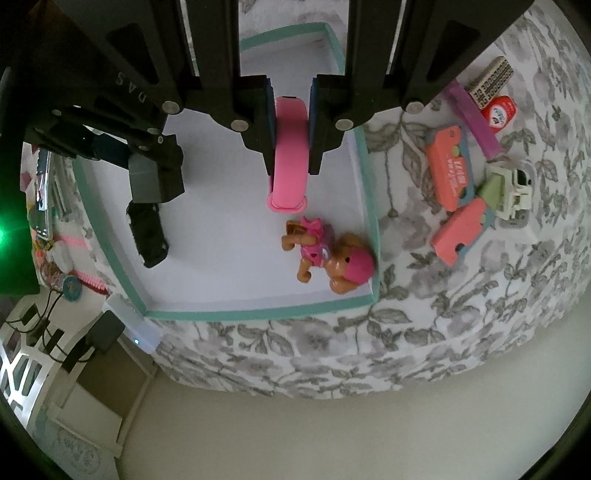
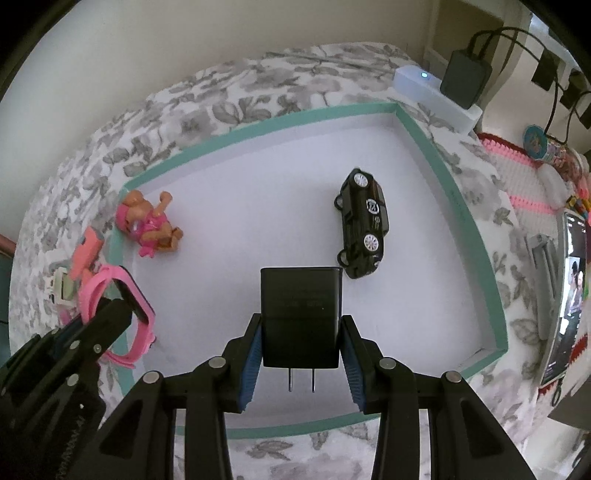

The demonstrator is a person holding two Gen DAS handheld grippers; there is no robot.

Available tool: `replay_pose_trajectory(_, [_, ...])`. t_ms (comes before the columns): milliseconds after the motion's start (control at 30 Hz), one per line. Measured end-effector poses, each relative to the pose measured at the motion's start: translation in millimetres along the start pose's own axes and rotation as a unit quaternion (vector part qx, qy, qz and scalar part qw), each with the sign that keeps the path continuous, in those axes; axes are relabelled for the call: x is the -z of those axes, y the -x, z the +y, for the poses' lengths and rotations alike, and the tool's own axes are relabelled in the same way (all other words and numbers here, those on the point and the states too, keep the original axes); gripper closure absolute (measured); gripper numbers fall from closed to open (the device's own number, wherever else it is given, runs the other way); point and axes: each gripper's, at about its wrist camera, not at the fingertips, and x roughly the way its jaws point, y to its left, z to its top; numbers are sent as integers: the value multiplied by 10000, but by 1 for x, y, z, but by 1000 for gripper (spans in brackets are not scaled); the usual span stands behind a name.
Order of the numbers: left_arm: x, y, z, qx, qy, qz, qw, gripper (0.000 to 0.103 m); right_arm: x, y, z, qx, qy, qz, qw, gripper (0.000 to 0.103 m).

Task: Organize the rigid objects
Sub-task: 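Carry the charger and watch band into the tray and release both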

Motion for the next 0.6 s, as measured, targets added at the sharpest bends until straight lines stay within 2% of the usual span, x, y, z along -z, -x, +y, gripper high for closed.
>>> replay_pose_trajectory(233, [3,-19,1,-17,34,232,9997,88,4,-10,-2,33,3,158,9999,60])
replay_pose_trajectory(300, [2,-21,3,-83,34,185,9998,88,4,-12,-2,27,3,190,9998,60])
replay_pose_trajectory(600, [-3,-24,15,34,277,158,9995,88,2,-12,-1,63,51,198,9998,60])
